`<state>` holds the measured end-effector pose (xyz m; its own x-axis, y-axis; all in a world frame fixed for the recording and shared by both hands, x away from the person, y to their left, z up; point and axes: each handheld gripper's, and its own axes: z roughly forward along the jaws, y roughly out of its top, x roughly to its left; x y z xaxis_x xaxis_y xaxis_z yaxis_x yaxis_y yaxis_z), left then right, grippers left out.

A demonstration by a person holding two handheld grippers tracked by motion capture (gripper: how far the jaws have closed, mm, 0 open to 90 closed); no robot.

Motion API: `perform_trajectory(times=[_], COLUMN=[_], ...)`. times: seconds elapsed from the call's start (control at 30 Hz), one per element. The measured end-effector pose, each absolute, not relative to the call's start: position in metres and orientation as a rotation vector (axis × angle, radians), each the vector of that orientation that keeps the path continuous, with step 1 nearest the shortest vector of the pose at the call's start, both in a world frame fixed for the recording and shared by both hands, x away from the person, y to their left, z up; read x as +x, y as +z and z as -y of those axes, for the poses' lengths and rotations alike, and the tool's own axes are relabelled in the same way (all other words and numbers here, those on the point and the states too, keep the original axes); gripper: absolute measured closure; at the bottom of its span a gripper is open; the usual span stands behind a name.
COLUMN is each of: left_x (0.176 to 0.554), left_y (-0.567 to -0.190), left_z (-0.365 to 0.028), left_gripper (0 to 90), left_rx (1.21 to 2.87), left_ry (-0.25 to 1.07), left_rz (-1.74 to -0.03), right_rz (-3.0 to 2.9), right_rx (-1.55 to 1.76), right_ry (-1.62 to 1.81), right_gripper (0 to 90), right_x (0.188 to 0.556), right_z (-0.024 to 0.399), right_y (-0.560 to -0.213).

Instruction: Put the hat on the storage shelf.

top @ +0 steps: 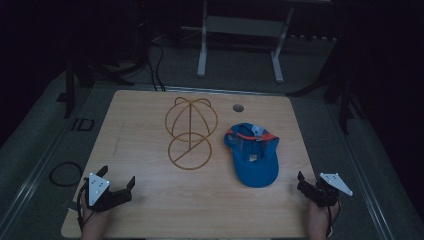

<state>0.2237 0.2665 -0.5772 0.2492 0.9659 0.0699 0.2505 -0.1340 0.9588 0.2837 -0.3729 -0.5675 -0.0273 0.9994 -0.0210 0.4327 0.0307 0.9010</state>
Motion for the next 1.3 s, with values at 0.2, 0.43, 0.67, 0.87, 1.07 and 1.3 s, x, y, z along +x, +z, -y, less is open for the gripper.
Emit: perform_trajectory(times=[0.2, 0.43, 0.67, 0.87, 1.07, 1.3], left_x=[0.223, 0.223, 0.222, 0.222, 0.224, 0.224], left_y=[-0.576, -0.575, -0.574, -0.574, -0.573, -0.572], left_z=[-0.268, -0.266, -0.260, -0.259, -0.256, -0.252], left_gripper=[2.4, 2.4, 2.4, 2.6, 2.6, 2.6], left_rx=[1.572, 1.575, 1.586, 1.589, 1.607, 1.647], left_ry=[0.958, 0.960, 0.942, 0.911, 0.810, 0.775], left_rz=[-1.163, -1.148, -1.107, -1.096, -1.110, -1.106], right_rz=[-1.562, -1.645, -1.713, -1.790, -1.862, -1.939], right_rx=[1.510, 1.524, 1.502, 1.466, 1.367, 1.315], right_ry=[0.971, 0.998, 1.028, 1.129, 1.181, 1.204], right_gripper=[16.2, 16.1, 15.0, 13.5, 13.0, 13.1], right_x=[0.283, 0.289, 0.291, 0.301, 0.316, 0.343], right_z=[0.374, 0.371, 0.365, 0.357, 0.343, 0.328], right_y=[-0.567, -0.566, -0.551, -0.530, -0.506, -0.489])
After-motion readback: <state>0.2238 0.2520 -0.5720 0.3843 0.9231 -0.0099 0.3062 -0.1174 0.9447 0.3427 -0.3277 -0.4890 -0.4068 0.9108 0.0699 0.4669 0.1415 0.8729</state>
